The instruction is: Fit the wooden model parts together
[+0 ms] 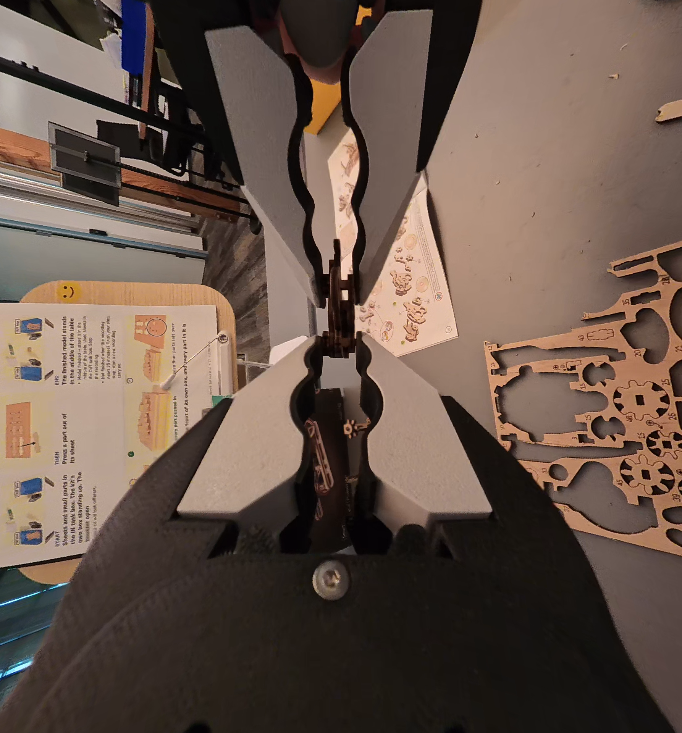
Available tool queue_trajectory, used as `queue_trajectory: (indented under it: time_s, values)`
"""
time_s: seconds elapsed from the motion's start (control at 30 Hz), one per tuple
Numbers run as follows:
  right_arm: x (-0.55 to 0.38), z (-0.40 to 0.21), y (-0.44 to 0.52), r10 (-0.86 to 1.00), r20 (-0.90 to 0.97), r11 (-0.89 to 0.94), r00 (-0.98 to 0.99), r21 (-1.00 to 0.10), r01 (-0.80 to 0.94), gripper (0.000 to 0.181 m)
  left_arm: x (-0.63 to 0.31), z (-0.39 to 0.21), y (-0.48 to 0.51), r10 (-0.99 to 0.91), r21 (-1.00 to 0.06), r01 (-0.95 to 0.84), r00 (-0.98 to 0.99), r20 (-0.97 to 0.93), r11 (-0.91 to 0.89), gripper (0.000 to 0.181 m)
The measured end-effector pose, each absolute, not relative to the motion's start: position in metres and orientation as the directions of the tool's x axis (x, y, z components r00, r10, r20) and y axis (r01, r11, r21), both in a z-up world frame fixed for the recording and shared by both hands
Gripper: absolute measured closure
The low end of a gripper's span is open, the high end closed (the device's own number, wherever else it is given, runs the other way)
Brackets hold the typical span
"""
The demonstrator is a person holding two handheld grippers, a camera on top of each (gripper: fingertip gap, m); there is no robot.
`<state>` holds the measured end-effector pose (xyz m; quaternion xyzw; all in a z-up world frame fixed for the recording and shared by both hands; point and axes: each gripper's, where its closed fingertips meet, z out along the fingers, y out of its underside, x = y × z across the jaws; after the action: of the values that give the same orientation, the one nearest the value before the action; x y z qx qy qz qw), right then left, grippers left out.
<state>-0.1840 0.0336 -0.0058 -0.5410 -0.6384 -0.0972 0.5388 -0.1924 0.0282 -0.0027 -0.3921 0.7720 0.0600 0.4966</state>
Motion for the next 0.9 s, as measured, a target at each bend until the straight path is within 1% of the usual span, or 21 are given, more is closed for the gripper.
queue_trajectory:
  time_s: [0.17,0.23,0.3,0.33,0.4,0.53,0.67,0.7,0.73,0.77,0.83,0.87,0.9]
  values:
    - [-0.185,0.003,0.033,0.559,0.809,0.426,0.183,-0.469,0.773,0.165,-0.193,0.005,0.028,-0.507,-0.278,-0.654,-0.187,-0.841,0.703,0.166]
    - [-0.186,0.005,0.032,0.551,0.813,0.431,0.187,-0.469,0.771,0.159,-0.195,0.007,0.031,-0.496,-0.264,-0.666,-0.183,-0.849,0.697,0.166]
    - [-0.189,0.007,0.031,0.542,0.819,0.438,0.187,-0.466,0.769,0.158,-0.196,0.006,0.032,-0.497,-0.262,-0.671,-0.183,-0.848,0.694,0.166]
    - [-0.191,0.008,0.03,0.534,0.824,0.444,0.188,-0.463,0.768,0.158,-0.195,0.006,0.032,-0.501,-0.267,-0.668,-0.182,-0.846,0.694,0.166]
    - [-0.192,0.007,0.032,0.52,0.834,0.444,0.185,-0.45,0.775,0.166,-0.194,0.005,0.03,-0.508,-0.277,-0.662,-0.182,-0.842,0.696,0.166]
    - [-0.19,0.011,0.031,0.526,0.825,0.445,0.205,-0.472,0.761,0.166,-0.192,0.009,0.028,-0.5,-0.286,-0.649,-0.169,-0.849,0.705,0.166]
    - [-0.192,0.022,0.028,0.456,0.865,0.513,0.209,-0.448,0.733,0.166,-0.193,0.019,0.026,-0.469,-0.279,-0.634,-0.151,-0.87,0.721,0.166]
    - [-0.192,0.026,0.027,0.425,0.88,0.532,0.213,-0.433,0.728,0.163,-0.193,0.021,0.026,-0.456,-0.272,-0.631,-0.147,-0.878,0.727,0.166]
    - [-0.192,0.03,0.027,0.399,0.891,0.548,0.217,-0.421,0.723,0.151,-0.194,0.023,0.026,-0.438,-0.26,-0.63,-0.142,-0.888,0.732,0.166]
    - [-0.191,0.032,0.026,0.394,0.892,0.551,0.222,-0.422,0.72,0.145,-0.195,0.027,0.029,-0.405,-0.236,-0.636,-0.132,-0.905,0.735,0.166]
    - [-0.186,0.037,0.022,0.451,0.855,0.539,0.254,-0.488,0.686,0.142,-0.196,0.038,0.033,-0.3,-0.165,-0.636,-0.11,-0.947,0.753,0.167]
    - [-0.182,0.047,0.019,0.492,0.816,0.533,0.304,-0.558,0.636,0.14,-0.195,0.043,0.034,-0.253,-0.137,-0.631,-0.097,-0.962,0.764,0.167]
    - [-0.178,0.054,0.013,0.571,0.748,0.51,0.337,-0.645,0.568,0.141,-0.193,0.048,0.033,-0.21,-0.115,-0.622,-0.081,-0.974,0.775,0.167]
